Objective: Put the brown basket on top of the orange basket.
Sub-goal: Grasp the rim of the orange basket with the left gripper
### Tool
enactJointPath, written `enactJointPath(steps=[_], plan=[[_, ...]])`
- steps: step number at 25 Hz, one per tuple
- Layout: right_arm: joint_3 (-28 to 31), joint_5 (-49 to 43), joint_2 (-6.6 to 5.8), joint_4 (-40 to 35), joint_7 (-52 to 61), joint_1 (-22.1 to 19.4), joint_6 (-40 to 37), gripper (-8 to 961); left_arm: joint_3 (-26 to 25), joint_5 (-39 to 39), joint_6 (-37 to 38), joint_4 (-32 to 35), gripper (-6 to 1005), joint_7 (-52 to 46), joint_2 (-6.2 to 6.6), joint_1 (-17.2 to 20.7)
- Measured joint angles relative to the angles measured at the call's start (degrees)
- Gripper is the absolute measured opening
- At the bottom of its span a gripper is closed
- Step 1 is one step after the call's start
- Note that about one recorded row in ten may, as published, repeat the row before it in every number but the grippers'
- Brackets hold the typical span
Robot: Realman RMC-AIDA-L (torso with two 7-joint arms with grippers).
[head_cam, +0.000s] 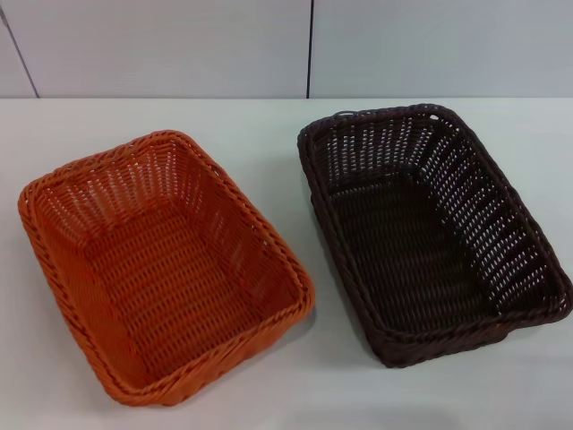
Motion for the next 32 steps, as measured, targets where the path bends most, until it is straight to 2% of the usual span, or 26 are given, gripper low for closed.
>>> enactJointPath(steps=[12, 17, 22, 25, 27, 29, 30, 31, 32], plan=[[-0.58, -0.17, 0.14, -0.14, 0.0, -0.91, 0.25, 679, 0.48, 0.03, -0.07, -0.38, 839, -0.15, 0.07, 0.55], [-1.67, -0.44, 0.16, -1.05, 0.0, -1.14, 0.64, 679, 2.74, 1.25, -1.3, 2.02, 839, -0.16, 0.54, -1.97], [-3.69, -0.48, 0.18, -1.1, 0.0, -1.66, 1.68, 679, 4.4, 3.18, -5.68, 4.58, 838, -1.05, 0.69, -4.6], [-3.78, -0.5, 0.22, -1.14, 0.0, -2.52, 1.93, 679, 4.55, 4.85, -6.71, 5.43, 838, -6.69, 1.41, -5.5], [-3.79, -0.51, 0.27, -1.18, 0.0, -2.97, 2.09, 679, 4.59, 7.99, -8.07, 8.8, 838, -15.04, 2.15, -6.47], [-3.81, -0.55, 0.32, -1.18, 0.0, -3.34, 2.26, 679, 4.5, 9.06, -8.29, 11.77, 838, -17.76, 1.81, -7.11], [-3.88, -0.56, 0.34, -1.19, 0.0, -3.4, 2.31, 679, 4.38, 9.33, -7.99, 13.61, 838, -18.19, 1.3, -7.45], [-4.1, -0.56, 0.35, -1.2, 0.0, -3.44, 2.32, 679, 3.75, 8.83, -6.18, 16.62, 838, -16.44, 0.26, -8.06], [-4.29, -0.56, 0.35, -1.22, 0.0, -3.46, 2.32, 678, 3.75, 8.83, -6.18, 16.62, 837, -16.44, 0.26, -8.06]])
